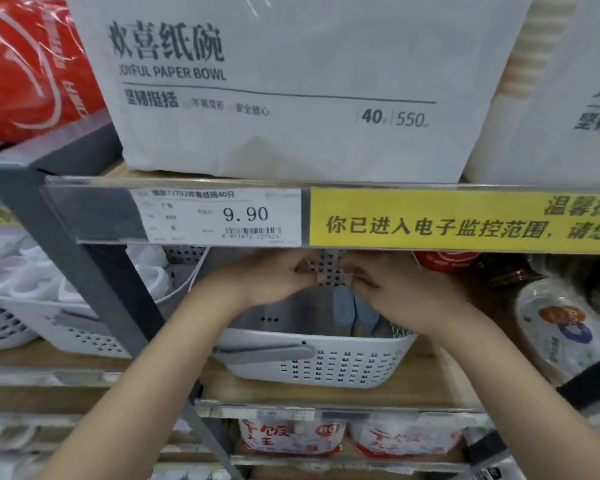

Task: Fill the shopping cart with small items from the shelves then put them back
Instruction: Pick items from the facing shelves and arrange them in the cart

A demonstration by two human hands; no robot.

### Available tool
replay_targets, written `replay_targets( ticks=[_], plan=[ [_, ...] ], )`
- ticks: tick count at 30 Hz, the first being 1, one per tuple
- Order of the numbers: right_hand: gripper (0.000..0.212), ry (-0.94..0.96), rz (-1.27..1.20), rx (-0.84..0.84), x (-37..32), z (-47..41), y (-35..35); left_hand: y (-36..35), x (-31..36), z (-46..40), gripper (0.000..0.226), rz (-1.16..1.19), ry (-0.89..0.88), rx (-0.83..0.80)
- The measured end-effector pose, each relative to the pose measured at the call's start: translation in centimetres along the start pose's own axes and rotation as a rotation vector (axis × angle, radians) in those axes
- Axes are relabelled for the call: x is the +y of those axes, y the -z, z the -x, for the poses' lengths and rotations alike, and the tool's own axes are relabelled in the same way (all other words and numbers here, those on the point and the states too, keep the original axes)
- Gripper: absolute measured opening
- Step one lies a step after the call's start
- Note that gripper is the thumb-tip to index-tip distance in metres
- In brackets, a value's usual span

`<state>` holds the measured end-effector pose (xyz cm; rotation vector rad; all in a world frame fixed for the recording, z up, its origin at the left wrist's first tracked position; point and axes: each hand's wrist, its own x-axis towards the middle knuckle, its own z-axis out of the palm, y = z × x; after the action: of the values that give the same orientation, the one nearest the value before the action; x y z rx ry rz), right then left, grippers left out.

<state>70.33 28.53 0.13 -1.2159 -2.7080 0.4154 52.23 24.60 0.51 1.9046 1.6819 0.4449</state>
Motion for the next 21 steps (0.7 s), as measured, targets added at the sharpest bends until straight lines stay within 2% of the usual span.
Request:
replay_targets(
  ticks=[2,4,7,12,16,21],
  plan=[
    [0.029,0.044,-0.004,0.054,-0.7,0.7,0.0,-0.3,0.2,3.2,0.035,-0.186,-0.011,0.193],
    [0.030,0.090,-0.058,0.113,-1.5,1.3,-0.5,-1.3,0.0,6.5,0.039,-0.273,-0.024,0.317],
    [0.026,0.205,-0.153,0.201,-3.3,1.8,-1.9,-2.4,-1.5,11.4,0.041,-0.343,-0.003,0.393],
    [0.027,0.470,-0.242,0.203,-9.3,2.7,-4.5,-3.7,-4.5,20.5,0.040,-0.289,0.169,0.447],
    [0.020,0.699,-0.371,0.167,-16.4,2.8,-7.2,-5.2,-8.1,28.8,0.052,-0.234,0.471,0.600],
    [0.021,0.890,-0.399,-0.078,-27.4,2.5,-13.0,-8.0,-12.6,41.3,0.031,-0.077,0.910,0.752]
  ],
)
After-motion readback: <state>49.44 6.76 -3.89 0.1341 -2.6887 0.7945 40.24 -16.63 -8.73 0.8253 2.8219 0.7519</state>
